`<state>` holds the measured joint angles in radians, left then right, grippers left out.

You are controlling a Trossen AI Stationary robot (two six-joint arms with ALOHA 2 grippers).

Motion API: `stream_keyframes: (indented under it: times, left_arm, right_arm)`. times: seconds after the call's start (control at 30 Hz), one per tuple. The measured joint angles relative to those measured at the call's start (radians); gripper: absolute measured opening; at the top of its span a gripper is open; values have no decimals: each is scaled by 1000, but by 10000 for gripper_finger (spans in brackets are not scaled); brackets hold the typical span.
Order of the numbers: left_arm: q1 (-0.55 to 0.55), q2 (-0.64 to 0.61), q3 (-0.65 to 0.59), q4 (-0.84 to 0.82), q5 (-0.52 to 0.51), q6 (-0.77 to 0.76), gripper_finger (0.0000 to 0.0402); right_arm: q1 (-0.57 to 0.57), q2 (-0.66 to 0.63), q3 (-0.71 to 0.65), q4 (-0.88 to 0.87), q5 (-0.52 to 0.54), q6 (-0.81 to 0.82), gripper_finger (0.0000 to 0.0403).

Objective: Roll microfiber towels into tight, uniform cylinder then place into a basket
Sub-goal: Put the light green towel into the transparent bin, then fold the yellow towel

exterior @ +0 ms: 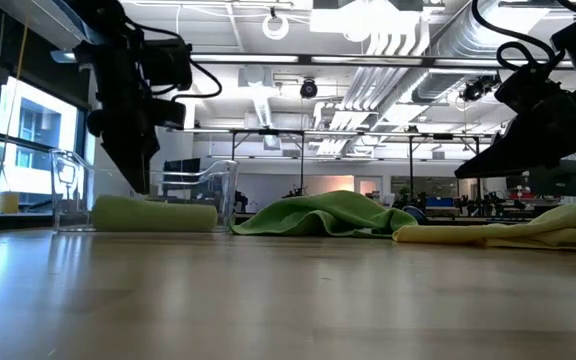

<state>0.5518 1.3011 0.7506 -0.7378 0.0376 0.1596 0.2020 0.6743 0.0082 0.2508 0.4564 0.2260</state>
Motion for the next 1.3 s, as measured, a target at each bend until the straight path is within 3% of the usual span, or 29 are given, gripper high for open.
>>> stream_keyframes:
  times: [0.27,0.4,0.97,1.3]
  left_arm:
    - [-34,-54,101,-82,-2,-28,197]
    - [-70,-66,174,-64,-63,-55,197]
    - [-311,-66,217,433,-94,-254,196]
    - [-490,-65,216,475,-94,-317,196]
  right_arm:
    - [0,0,0,0,0,0,165]
    - [0,0,0,0,0,0,165]
    - [0,0,0,0,0,0,165]
    - [0,0,0,1,1,26,165]
